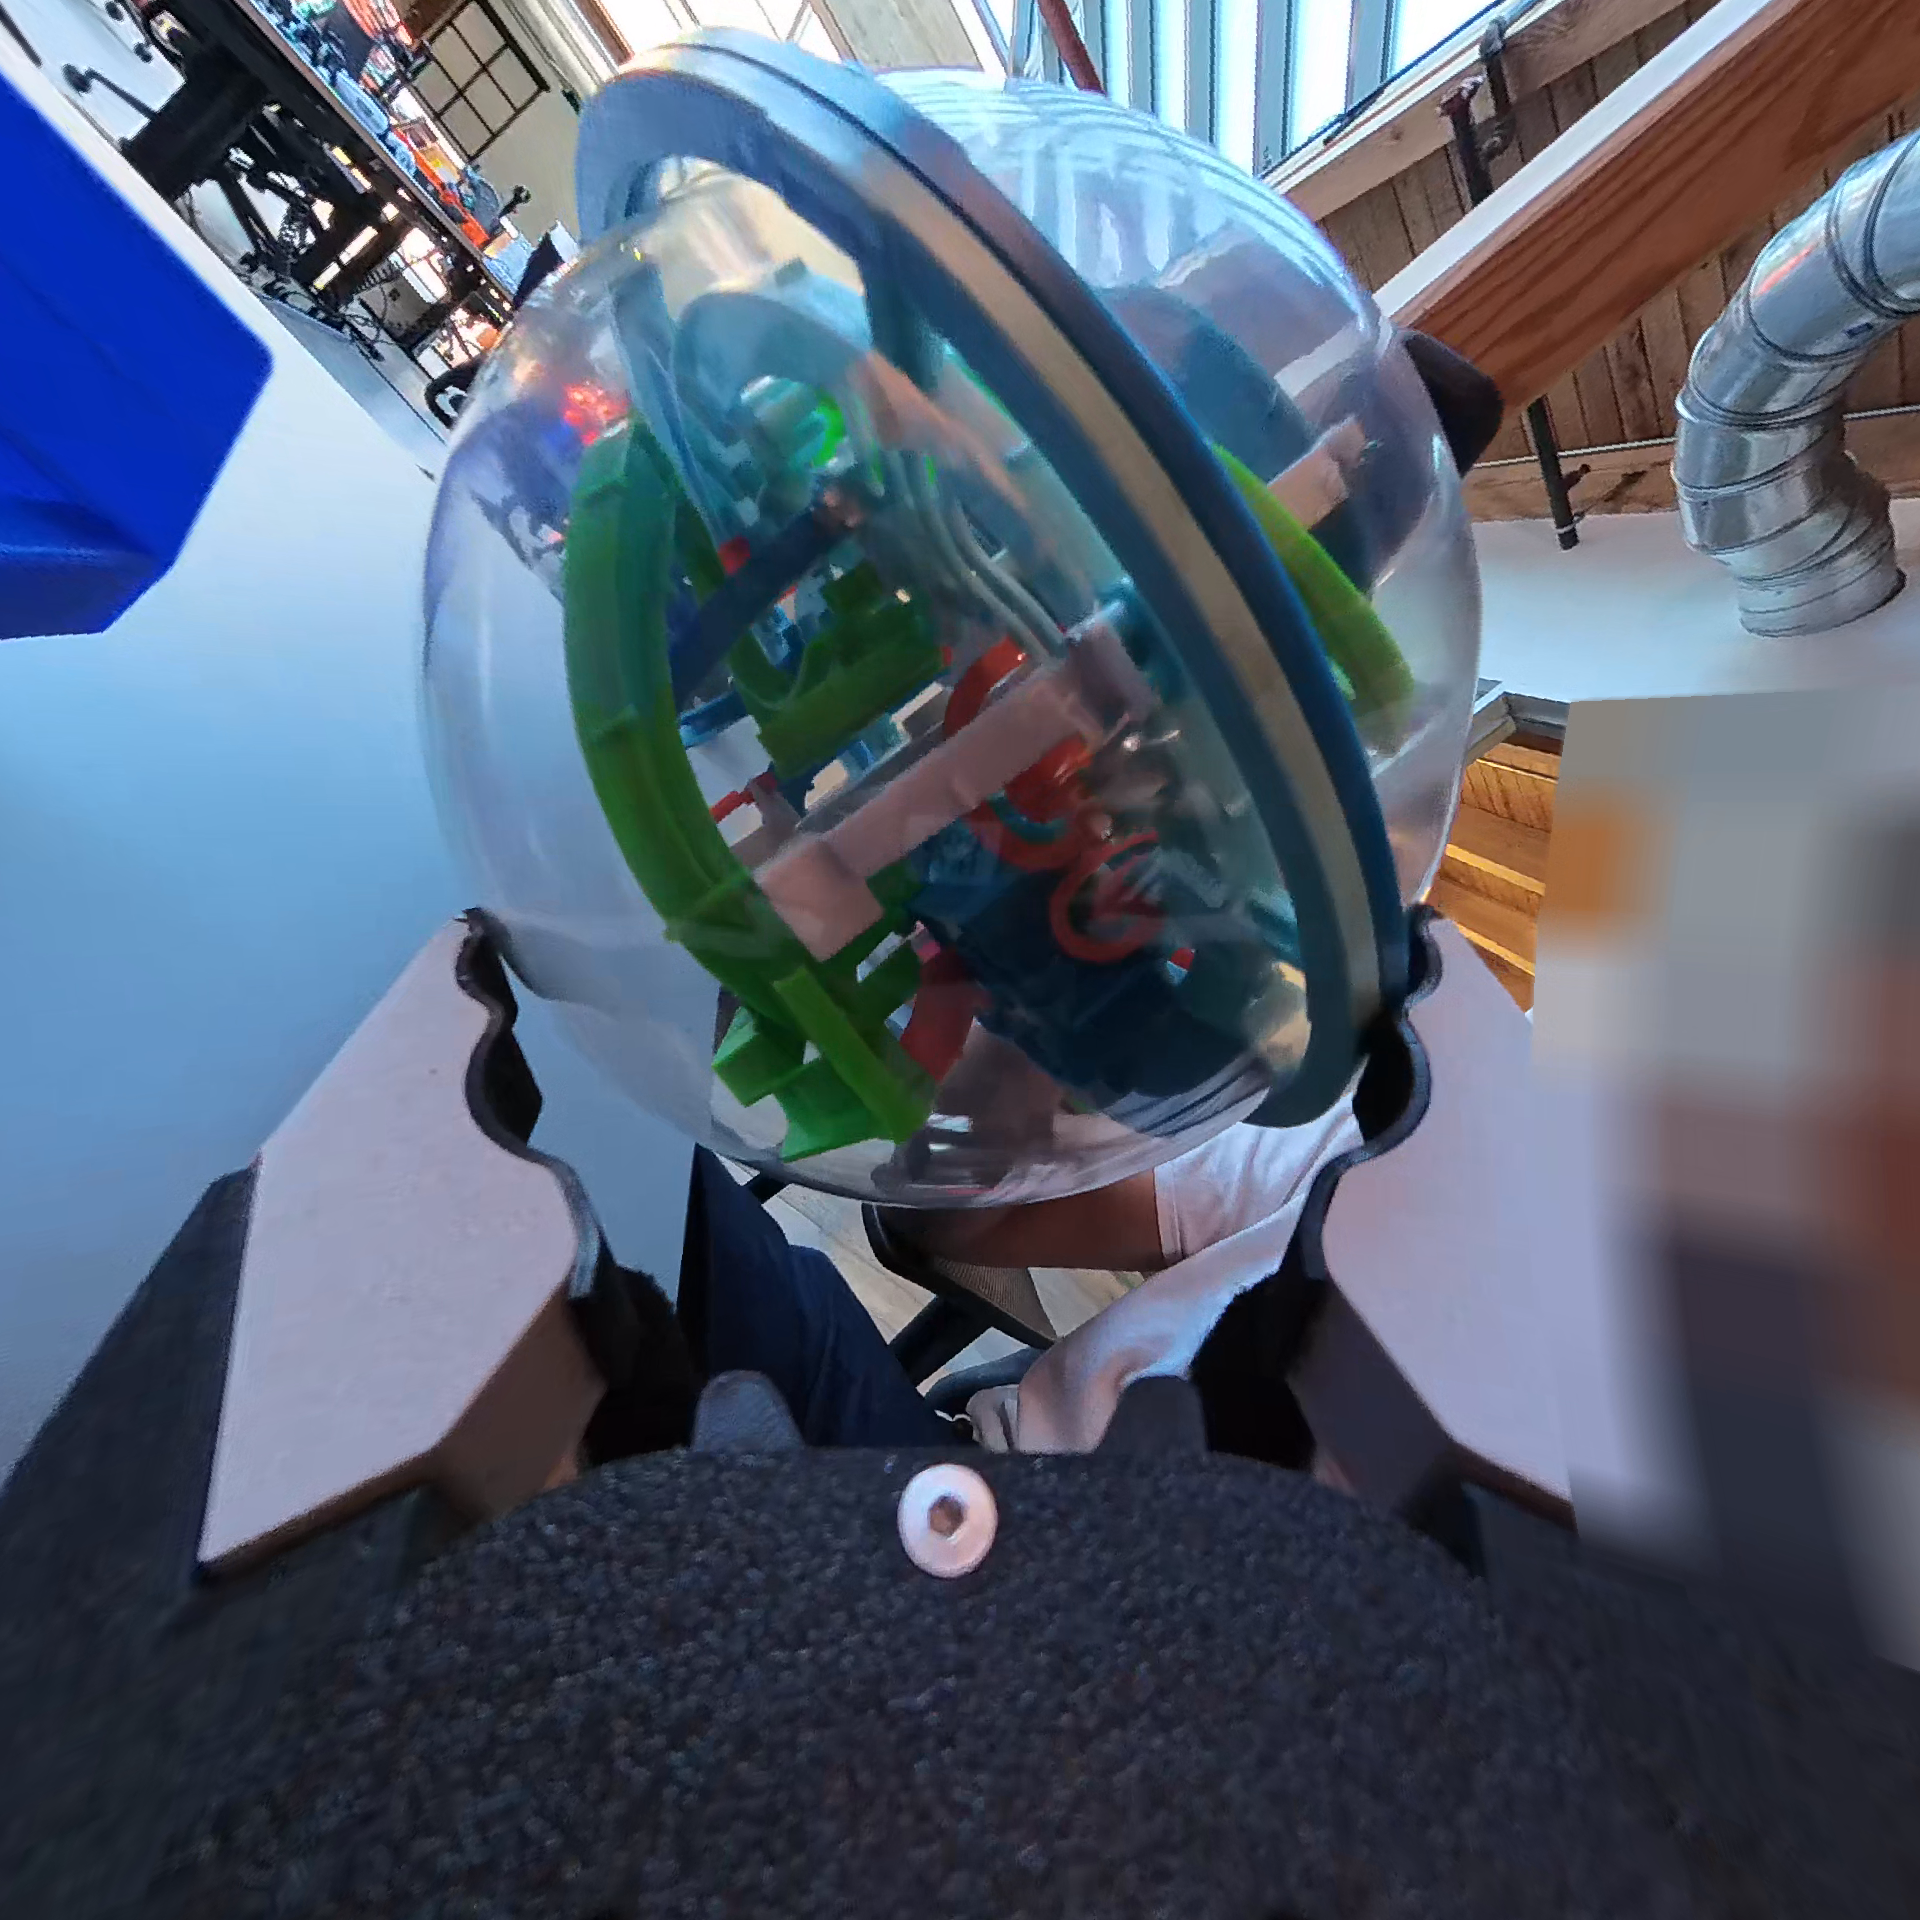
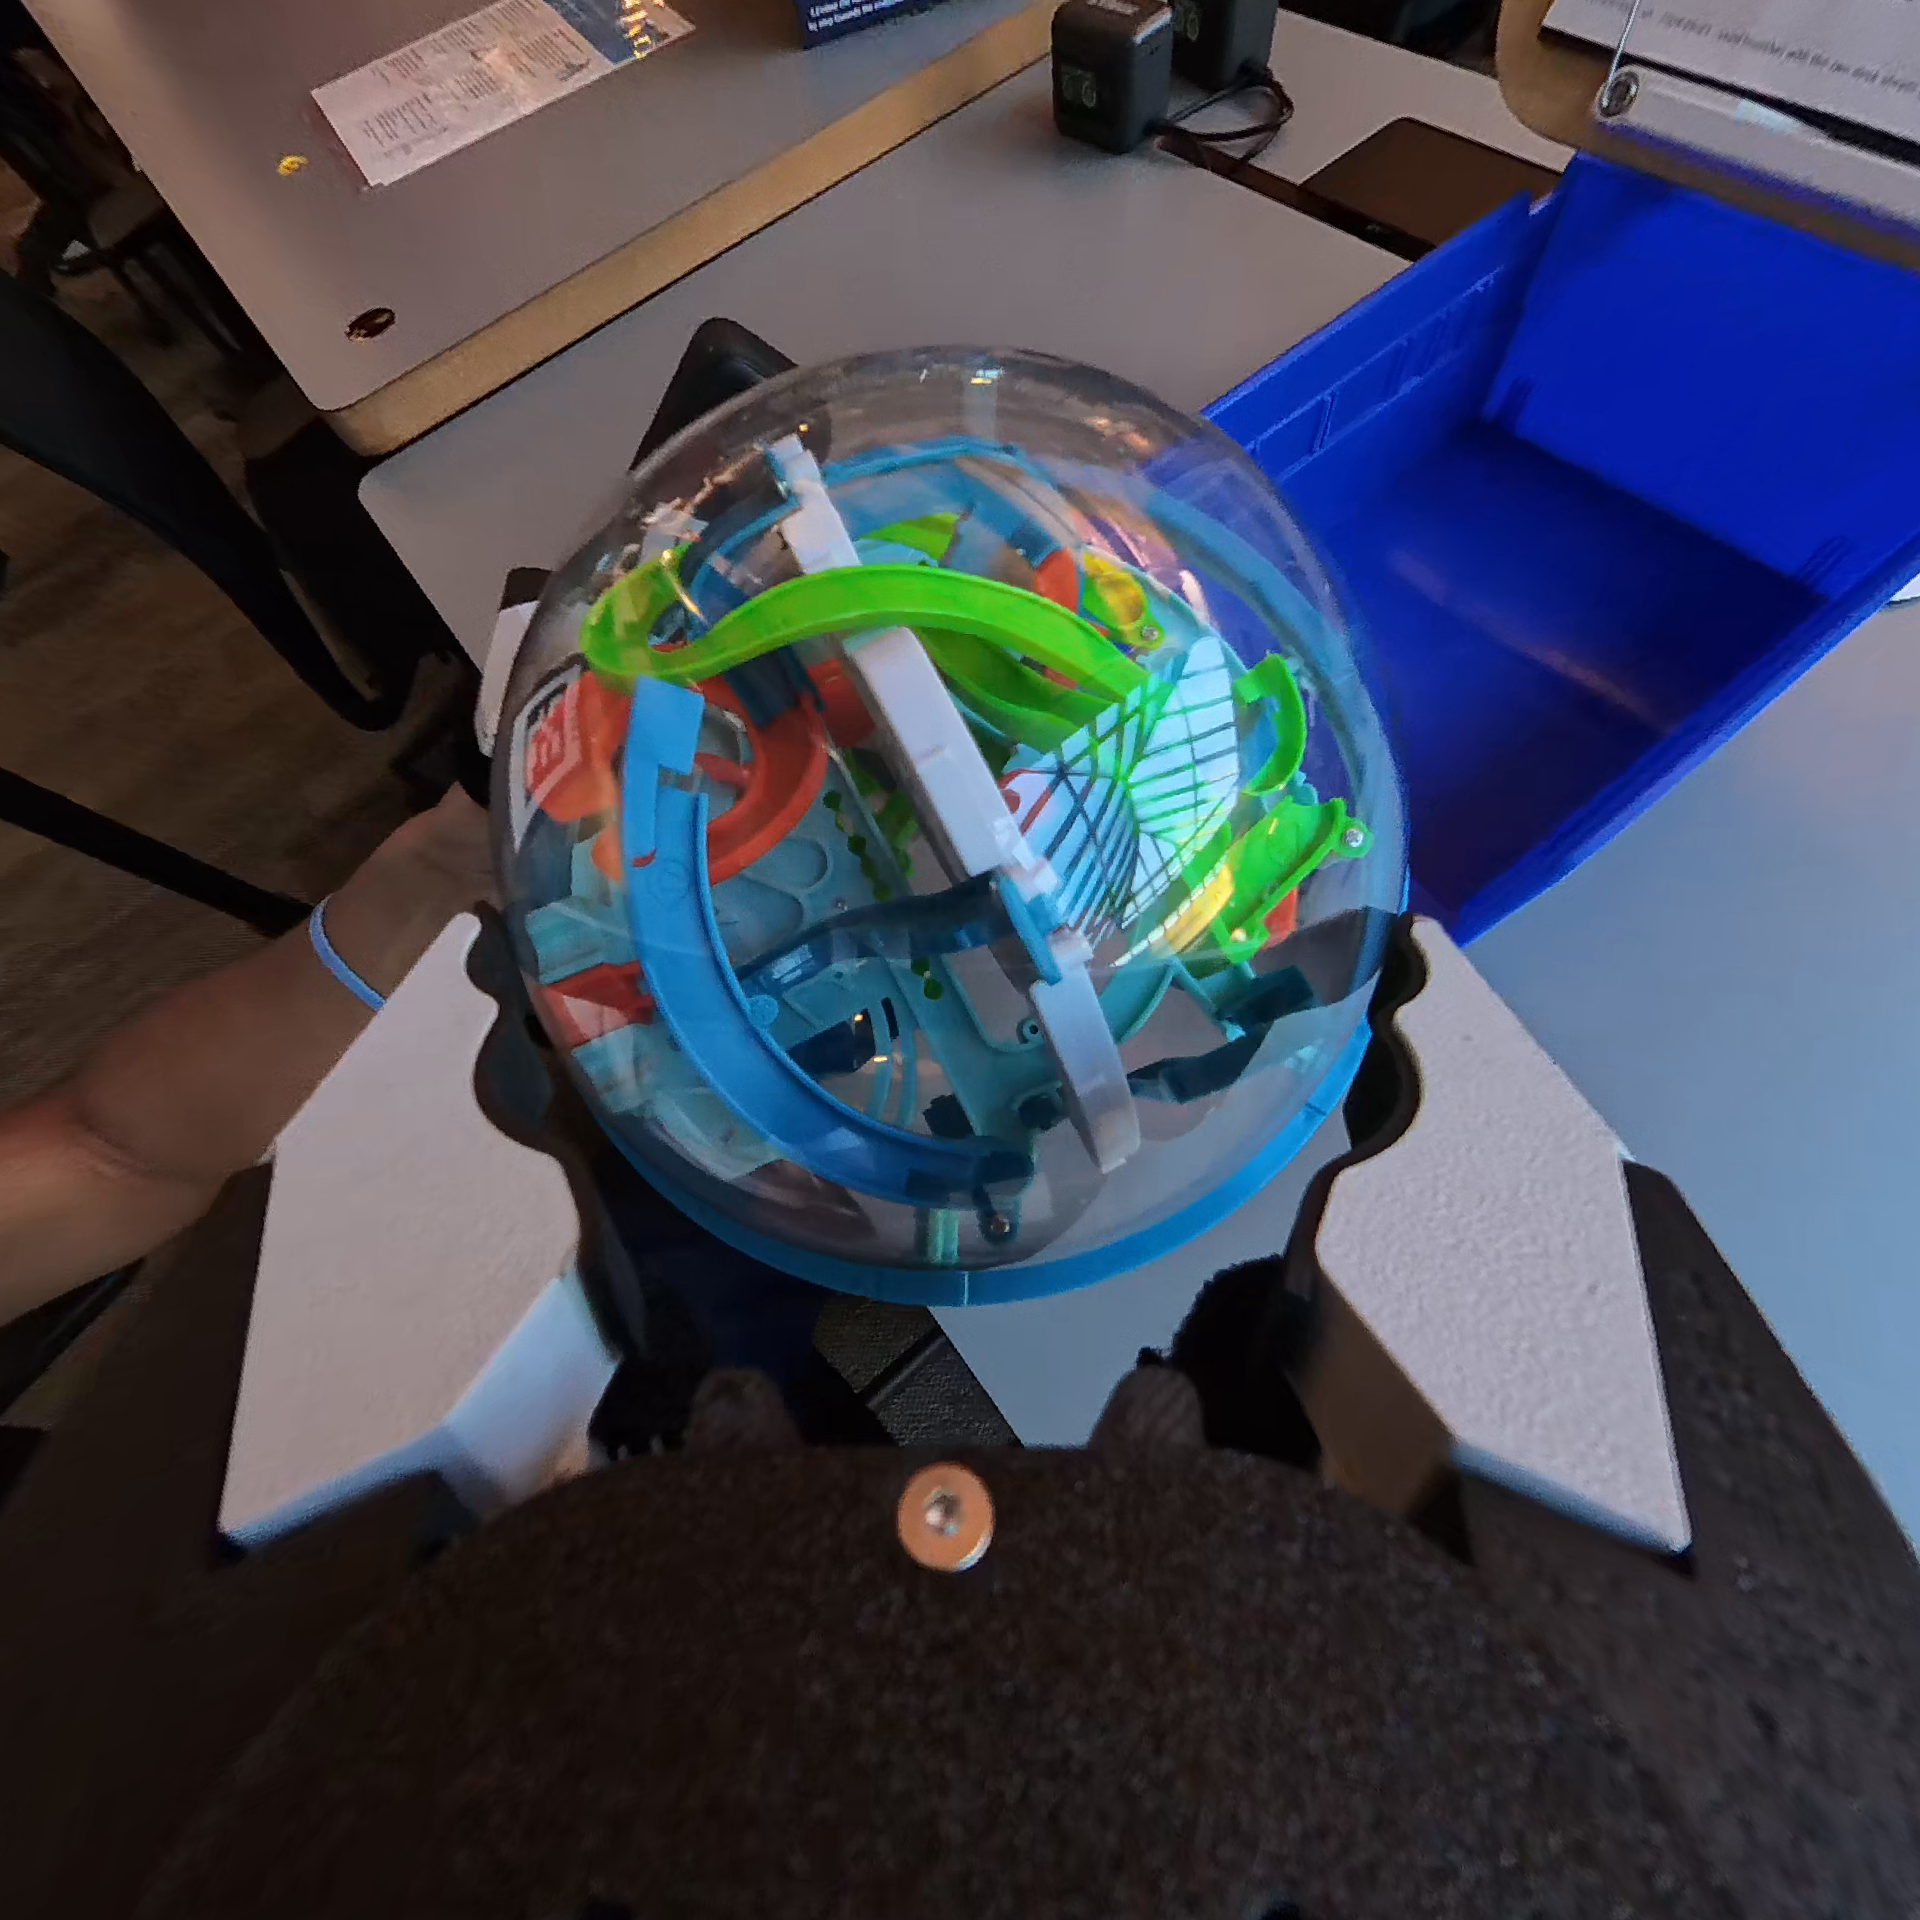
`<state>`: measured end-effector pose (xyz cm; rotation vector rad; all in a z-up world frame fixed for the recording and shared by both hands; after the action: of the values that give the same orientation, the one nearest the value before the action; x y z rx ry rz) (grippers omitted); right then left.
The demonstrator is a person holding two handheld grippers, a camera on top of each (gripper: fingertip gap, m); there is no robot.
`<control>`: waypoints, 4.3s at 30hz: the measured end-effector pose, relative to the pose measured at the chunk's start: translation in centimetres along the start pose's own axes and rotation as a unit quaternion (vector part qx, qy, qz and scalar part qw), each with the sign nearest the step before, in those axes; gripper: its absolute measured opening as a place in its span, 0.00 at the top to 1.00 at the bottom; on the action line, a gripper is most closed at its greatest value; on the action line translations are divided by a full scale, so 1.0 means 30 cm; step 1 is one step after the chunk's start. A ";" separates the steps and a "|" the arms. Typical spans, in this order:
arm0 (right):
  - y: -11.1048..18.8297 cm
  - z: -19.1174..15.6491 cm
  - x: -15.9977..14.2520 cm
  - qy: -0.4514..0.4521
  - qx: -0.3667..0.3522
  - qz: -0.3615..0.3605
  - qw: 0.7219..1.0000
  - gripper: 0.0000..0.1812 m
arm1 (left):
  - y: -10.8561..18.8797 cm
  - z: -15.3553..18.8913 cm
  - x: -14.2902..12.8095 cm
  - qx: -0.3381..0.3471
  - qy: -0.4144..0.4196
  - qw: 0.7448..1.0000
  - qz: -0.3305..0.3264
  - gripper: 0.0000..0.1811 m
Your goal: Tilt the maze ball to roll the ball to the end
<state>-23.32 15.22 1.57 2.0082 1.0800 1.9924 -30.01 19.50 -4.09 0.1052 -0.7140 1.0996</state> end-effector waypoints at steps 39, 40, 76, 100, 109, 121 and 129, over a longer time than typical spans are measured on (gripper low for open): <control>-0.047 -0.022 0.007 0.013 0.114 0.051 0.992 0.15 | 0.067 0.109 0.059 0.192 -0.103 0.976 0.005 0.13; -0.055 -0.017 0.004 0.005 0.126 0.053 0.991 0.15 | 0.069 0.105 0.057 0.202 -0.094 0.975 0.005 0.13; 0.003 0.184 -0.279 -0.071 0.150 -0.185 0.969 0.17 | -0.111 -0.143 -0.246 0.176 0.074 0.961 -0.200 0.15; -0.178 0.046 -0.011 0.061 0.227 0.131 0.963 0.16 | 0.151 -0.046 -0.037 0.229 -0.310 0.908 -0.165 0.13; -0.115 0.139 -0.192 0.132 0.247 0.060 0.958 0.19 | 0.189 -0.104 -0.014 0.209 -0.192 0.950 -0.132 0.15; -0.266 0.077 -0.172 0.201 0.176 0.047 0.962 0.15 | 0.205 -0.142 -0.074 0.312 -0.137 0.919 -0.196 0.15; -0.215 0.080 -0.126 0.155 0.240 0.153 0.946 0.15 | 0.170 -0.200 -0.194 0.355 -0.158 0.866 -0.314 0.18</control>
<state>-23.26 18.85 -5.38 2.2529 1.5270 2.4613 -32.94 19.88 -13.43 1.0994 -0.4664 0.6593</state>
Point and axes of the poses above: each gripper's, where its closed fingertips meet, y back along the fingers, x out of its top, z = x × y across the jaws, the point moved 3 cm from there along y, back along the fingers, and after that the axes turned 1 degree about z, right-handed, at the moved point
